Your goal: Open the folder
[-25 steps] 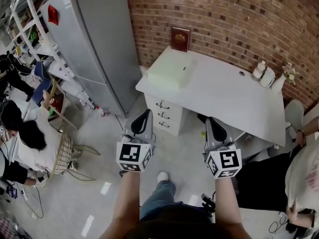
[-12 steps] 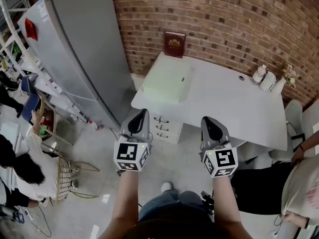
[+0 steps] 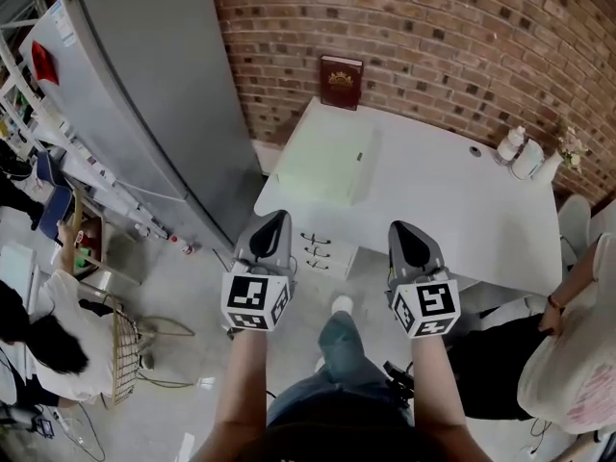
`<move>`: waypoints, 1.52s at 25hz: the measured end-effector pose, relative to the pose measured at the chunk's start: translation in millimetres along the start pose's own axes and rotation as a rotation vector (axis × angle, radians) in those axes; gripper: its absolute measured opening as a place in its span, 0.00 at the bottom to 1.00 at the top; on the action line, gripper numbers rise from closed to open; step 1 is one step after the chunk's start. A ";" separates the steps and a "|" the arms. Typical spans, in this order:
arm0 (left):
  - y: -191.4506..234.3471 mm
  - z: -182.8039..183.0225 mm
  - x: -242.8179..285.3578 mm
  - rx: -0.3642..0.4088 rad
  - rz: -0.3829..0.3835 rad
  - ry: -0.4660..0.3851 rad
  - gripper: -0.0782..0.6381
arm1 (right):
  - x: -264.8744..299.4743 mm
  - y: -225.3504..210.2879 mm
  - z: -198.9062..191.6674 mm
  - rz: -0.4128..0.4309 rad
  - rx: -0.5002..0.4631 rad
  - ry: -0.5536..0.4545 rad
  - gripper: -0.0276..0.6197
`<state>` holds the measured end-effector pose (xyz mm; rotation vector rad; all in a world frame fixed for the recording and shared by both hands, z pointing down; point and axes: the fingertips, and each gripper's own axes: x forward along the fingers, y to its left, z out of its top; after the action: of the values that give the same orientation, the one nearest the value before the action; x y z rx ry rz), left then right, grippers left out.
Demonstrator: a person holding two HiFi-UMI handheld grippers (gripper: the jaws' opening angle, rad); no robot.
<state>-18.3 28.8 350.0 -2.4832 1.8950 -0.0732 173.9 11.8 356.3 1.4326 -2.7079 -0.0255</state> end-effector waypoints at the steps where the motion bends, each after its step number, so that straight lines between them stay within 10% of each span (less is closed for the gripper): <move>1: 3.2 -1.2 4.6 0.003 -0.002 0.003 0.10 | 6.8 0.3 -1.6 0.005 0.002 0.001 0.04; 23: 65.5 -57.2 218.1 0.020 -0.144 0.186 0.10 | 195.6 -99.1 -65.3 -0.048 0.119 0.133 0.04; 38: 34.2 -134.8 251.7 0.097 -0.405 0.439 0.34 | 224.3 -101.9 -129.5 -0.022 0.226 0.292 0.05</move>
<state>8.5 -221.0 489.9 -2.9147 1.4037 -0.7500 142.2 -228.0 493.8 1.3912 -2.5166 0.4653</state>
